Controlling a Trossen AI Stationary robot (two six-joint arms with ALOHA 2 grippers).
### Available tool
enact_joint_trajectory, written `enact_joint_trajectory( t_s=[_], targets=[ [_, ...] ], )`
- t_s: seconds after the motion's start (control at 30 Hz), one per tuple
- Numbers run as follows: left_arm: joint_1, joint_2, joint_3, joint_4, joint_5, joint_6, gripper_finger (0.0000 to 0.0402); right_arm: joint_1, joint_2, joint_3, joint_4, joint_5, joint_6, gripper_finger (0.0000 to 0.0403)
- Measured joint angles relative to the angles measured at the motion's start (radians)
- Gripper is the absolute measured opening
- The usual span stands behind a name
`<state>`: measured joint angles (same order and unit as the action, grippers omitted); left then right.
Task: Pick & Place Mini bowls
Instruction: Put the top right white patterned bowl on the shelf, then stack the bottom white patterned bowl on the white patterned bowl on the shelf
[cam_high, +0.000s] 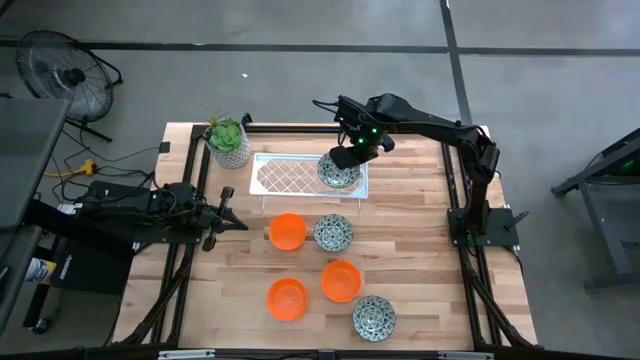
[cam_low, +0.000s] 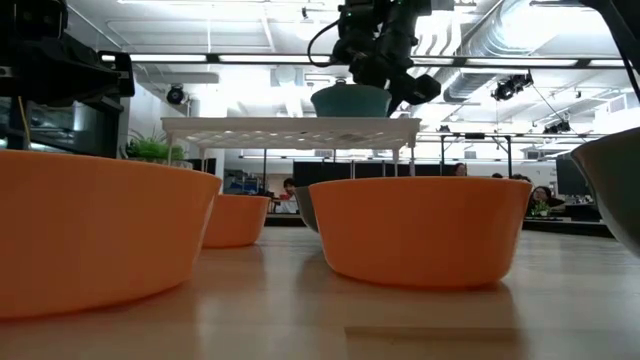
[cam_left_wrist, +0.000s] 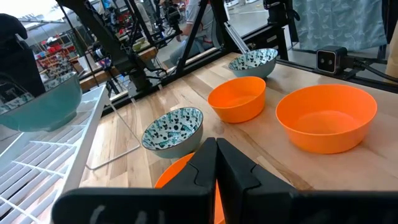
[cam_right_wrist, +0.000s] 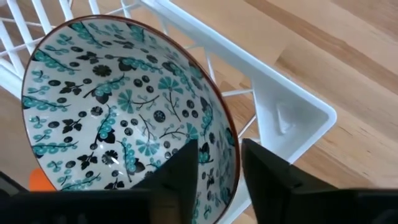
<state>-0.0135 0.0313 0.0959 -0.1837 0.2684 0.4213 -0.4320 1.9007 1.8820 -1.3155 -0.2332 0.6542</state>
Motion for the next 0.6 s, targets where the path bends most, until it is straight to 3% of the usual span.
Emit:
enact_joint_trajectory(
  t_s=[0.27,0.6],
  targets=[
    [0.000,0.000,0.000,0.000,0.000,0.000,0.0000,0.000,-0.014,0.000,0.001,0.006,0.000,0.0158],
    [0.000,0.000,0.000,0.000,0.000,0.000,0.0000,0.002,-0.091,0.002,-0.023,0.026,-0.007,0.0157]
  ],
)
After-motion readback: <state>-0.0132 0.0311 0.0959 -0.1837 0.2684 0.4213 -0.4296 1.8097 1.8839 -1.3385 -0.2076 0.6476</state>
